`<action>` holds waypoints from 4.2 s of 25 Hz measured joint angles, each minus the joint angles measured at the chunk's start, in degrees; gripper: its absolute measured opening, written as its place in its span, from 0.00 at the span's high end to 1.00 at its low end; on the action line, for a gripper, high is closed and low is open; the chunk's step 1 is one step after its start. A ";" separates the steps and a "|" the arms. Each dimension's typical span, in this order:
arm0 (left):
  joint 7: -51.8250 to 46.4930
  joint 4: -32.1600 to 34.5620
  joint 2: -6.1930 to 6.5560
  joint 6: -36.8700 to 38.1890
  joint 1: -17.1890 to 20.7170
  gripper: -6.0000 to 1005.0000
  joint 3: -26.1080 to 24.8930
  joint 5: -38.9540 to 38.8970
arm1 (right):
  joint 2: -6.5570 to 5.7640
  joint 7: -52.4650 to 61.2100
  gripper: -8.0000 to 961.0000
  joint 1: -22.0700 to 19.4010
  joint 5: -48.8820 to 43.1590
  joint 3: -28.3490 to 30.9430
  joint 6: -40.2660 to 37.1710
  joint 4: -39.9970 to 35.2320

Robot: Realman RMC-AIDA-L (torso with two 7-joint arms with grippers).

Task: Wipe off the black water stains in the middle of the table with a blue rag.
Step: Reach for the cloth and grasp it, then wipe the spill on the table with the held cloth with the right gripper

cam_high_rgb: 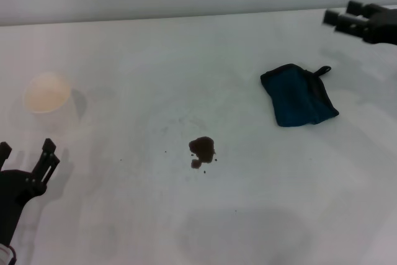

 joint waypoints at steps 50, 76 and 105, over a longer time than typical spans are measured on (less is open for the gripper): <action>-8.59 -2.40 0.18 4.36 -3.08 0.12 -0.87 -0.75 | 1.93 43.86 0.48 9.16 -43.13 -28.88 -14.78 -6.75; -9.00 -3.28 0.26 5.55 -3.48 0.12 -0.87 -0.74 | 2.30 20.27 0.89 5.05 -9.45 -49.06 -9.27 -8.37; -15.79 -5.69 0.26 5.50 -4.90 0.12 -0.88 -0.75 | 1.85 18.72 0.90 4.15 -7.99 -55.10 -29.46 -5.68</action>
